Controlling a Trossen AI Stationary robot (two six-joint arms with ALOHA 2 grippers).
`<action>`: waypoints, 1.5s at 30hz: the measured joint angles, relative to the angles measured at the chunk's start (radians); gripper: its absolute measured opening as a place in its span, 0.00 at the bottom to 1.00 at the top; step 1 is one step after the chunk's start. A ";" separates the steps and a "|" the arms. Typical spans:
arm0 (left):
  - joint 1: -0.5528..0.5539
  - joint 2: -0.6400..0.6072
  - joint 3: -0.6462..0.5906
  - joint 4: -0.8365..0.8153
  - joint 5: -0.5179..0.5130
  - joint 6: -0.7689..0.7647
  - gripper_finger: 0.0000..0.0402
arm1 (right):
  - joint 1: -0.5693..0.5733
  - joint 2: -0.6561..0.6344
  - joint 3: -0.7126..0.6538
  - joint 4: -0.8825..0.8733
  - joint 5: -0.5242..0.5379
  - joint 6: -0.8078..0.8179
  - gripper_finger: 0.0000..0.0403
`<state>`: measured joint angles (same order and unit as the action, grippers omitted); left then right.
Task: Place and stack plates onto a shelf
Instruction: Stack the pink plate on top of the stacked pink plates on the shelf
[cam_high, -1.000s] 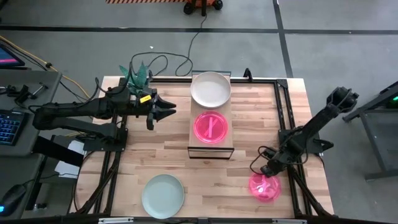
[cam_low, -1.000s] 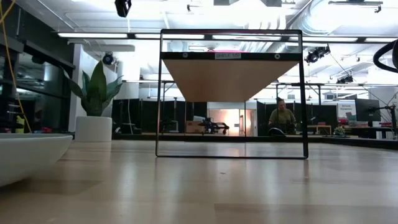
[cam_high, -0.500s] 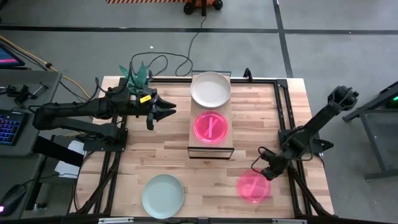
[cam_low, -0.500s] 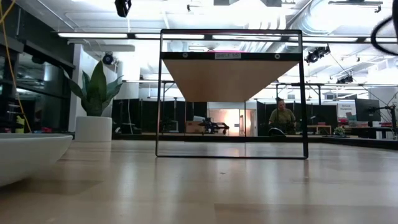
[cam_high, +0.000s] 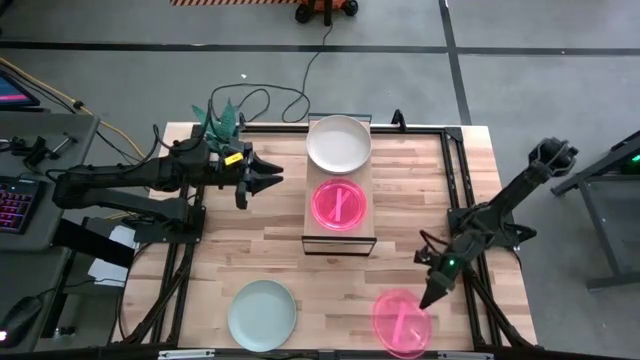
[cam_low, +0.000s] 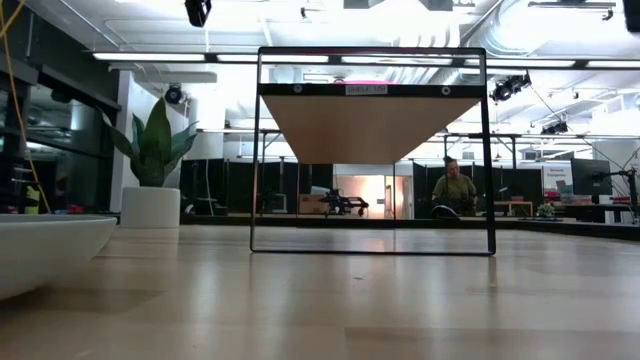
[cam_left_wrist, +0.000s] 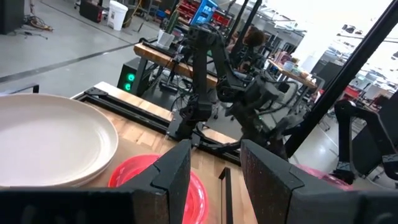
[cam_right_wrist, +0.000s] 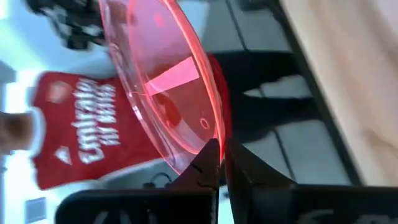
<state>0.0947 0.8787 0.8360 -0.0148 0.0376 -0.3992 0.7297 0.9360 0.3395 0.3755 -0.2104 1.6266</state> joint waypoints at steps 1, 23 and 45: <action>0.000 0.000 0.000 0.006 0.000 0.000 0.32 | -0.020 0.000 0.022 0.000 0.000 -0.006 0.00; 0.000 0.000 0.000 0.020 0.000 0.036 0.32 | -0.787 0.020 0.395 -0.583 0.227 -0.378 0.00; 0.000 0.000 0.000 0.074 0.000 0.037 0.32 | -0.768 0.169 0.395 -0.605 0.217 -0.378 0.00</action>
<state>0.0948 0.8787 0.8364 0.0589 0.0376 -0.3622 -0.0380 1.1049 0.7345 -0.2291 0.0071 1.2484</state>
